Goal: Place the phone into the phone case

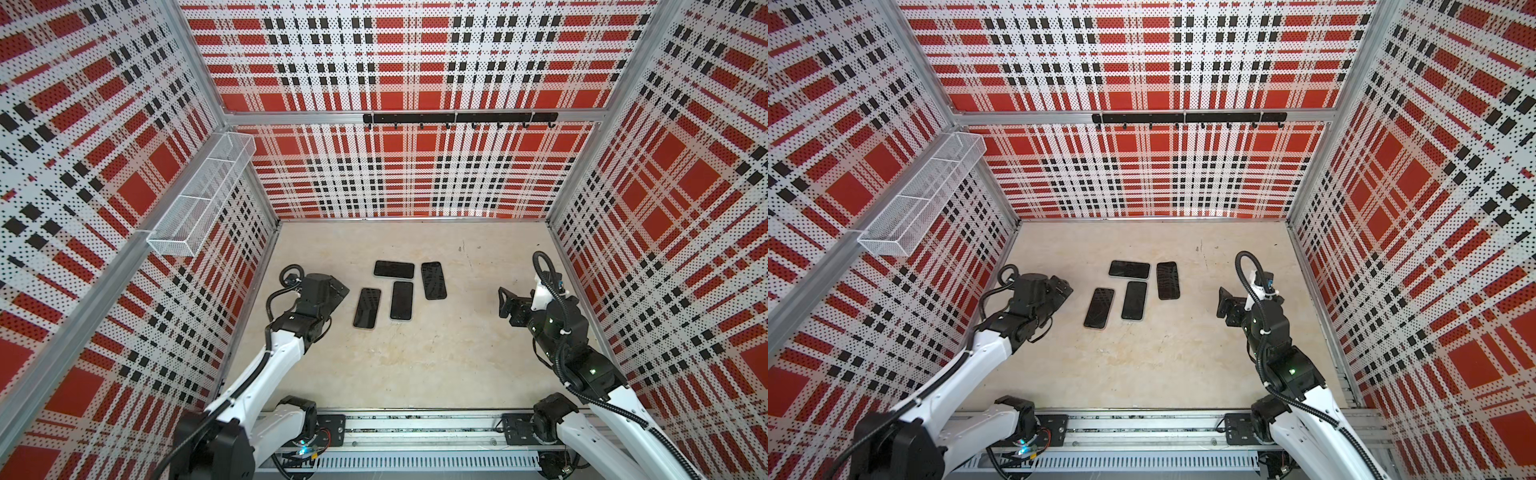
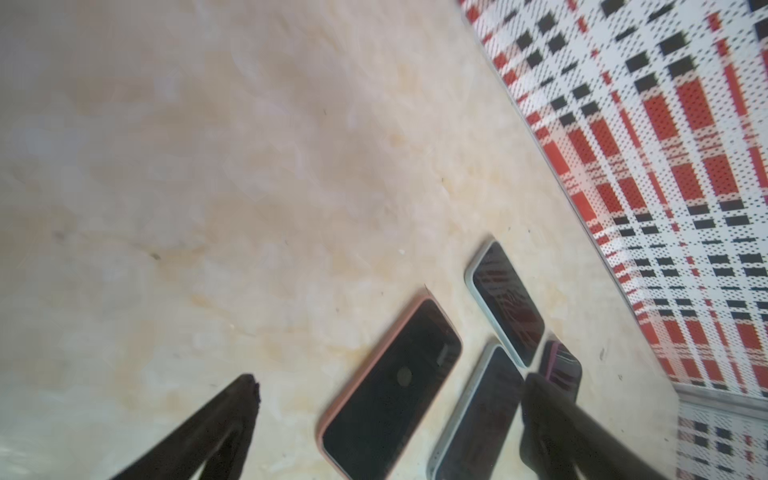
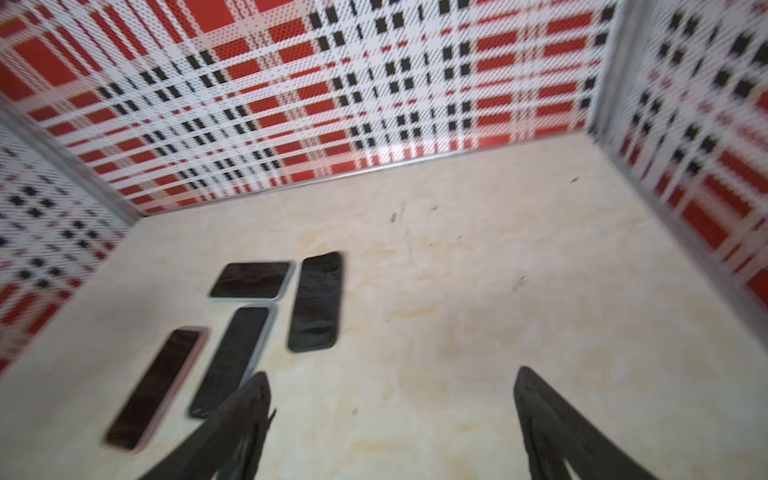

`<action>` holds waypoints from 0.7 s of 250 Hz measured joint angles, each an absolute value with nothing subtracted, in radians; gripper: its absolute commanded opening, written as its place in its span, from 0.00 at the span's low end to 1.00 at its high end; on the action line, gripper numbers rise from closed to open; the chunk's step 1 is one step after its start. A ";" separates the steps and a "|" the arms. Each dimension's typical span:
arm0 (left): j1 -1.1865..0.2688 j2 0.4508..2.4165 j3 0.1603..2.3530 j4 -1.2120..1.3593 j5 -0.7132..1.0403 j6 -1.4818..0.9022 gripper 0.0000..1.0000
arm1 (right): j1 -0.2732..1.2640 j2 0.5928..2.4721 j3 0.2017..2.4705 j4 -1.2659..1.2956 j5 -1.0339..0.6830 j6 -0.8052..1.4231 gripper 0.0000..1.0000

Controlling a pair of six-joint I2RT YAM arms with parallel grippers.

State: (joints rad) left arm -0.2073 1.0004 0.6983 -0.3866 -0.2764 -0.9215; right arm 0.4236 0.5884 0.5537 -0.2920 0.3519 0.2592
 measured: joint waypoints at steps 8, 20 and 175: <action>-0.197 0.960 0.698 -0.390 -0.307 -0.873 0.99 | 0.420 0.586 0.517 -0.252 0.384 0.206 0.97; -0.184 0.897 0.691 -0.373 -0.351 -0.779 0.99 | 0.414 0.586 0.461 -0.196 0.422 0.129 0.97; -0.005 1.194 0.298 0.517 -0.188 -0.094 0.99 | 0.094 1.356 0.133 0.931 0.300 -0.056 1.00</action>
